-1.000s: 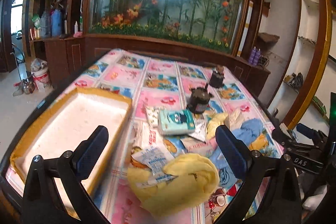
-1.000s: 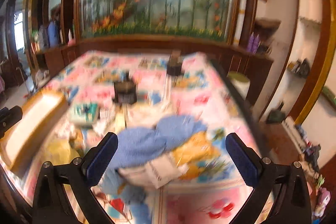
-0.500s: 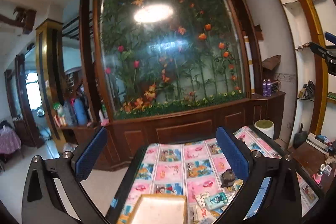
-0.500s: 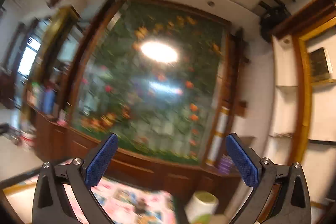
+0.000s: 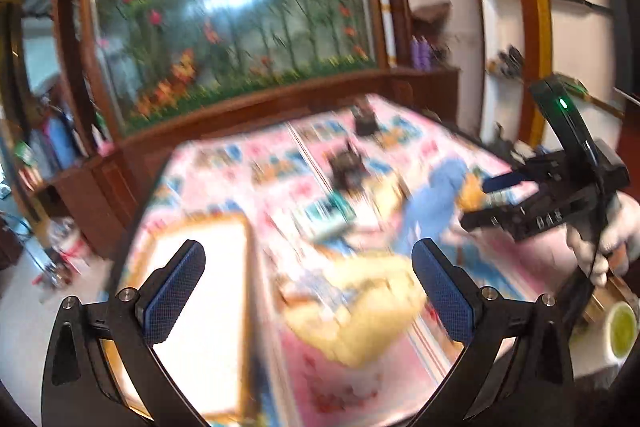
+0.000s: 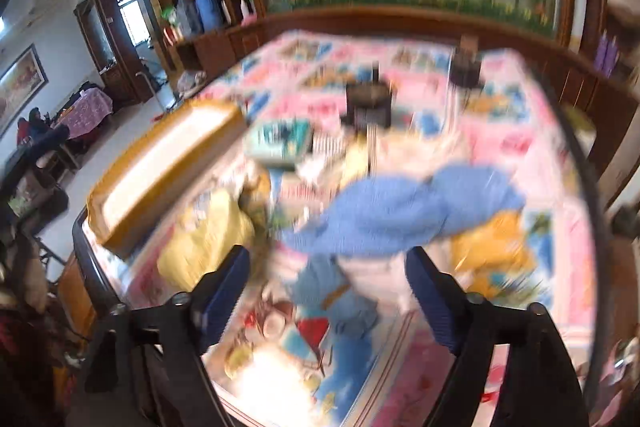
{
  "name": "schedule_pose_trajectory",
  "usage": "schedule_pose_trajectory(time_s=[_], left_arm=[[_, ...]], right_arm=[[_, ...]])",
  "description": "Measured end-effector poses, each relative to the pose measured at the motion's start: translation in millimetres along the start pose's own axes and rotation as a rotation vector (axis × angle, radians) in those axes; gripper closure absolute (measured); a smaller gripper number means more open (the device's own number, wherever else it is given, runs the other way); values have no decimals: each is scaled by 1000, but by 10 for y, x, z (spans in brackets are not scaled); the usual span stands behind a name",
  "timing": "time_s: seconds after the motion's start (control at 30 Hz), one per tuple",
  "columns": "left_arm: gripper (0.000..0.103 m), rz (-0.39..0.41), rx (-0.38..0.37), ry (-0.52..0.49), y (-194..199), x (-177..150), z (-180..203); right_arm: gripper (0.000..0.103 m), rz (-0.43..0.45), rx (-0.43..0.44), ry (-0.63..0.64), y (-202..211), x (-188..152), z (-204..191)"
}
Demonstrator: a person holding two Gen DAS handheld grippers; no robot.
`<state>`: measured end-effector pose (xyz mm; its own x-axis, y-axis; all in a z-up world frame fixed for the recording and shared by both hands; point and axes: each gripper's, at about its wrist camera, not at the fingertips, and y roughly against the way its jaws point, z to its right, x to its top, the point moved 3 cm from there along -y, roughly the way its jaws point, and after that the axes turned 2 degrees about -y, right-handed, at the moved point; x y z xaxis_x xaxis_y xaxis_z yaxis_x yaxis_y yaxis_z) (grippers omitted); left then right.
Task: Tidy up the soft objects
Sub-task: 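Lift both towels and carry them toward the yellow cardboard tray, then lower the yellow towel into the tray with the left tool while the right tool drops the blue towel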
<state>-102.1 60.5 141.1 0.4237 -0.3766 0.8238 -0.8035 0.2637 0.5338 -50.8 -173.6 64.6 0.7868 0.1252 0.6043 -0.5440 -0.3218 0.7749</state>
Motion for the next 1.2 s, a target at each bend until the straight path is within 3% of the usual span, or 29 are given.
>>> schedule_pose_trajectory(time_s=[0.1,0.3,0.53,0.8,0.9,0.93,0.97,1.0,1.2], left_arm=[[8,-82,-38,-29,-226,-210,132],[9,-169,-131,-24,-570,-321,263],[9,-208,-194,-115,-839,-508,540],[9,-246,-259,-103,-1088,-518,691],[10,-279,-223,-137,-1152,-594,821],[28,-289,-216,-139,-1178,-619,847],[53,-310,-229,-130,-1201,-636,852],[53,-334,-265,-100,-1217,-649,834],[53,-266,-365,99,-814,-489,427]], right_arm=[[28,-46,-35,65,-291,-92,19],[28,-70,-66,152,-418,-119,-113],[50,-118,-65,197,-569,-225,-184],[57,-119,-54,163,-536,-251,-150],[60,-122,-57,158,-507,-273,-176],[64,-120,-55,154,-476,-283,-189],[68,-120,-53,153,-449,-287,-202],[69,-116,-54,155,-406,-292,-224],[70,-72,-21,184,-61,-217,-448]])
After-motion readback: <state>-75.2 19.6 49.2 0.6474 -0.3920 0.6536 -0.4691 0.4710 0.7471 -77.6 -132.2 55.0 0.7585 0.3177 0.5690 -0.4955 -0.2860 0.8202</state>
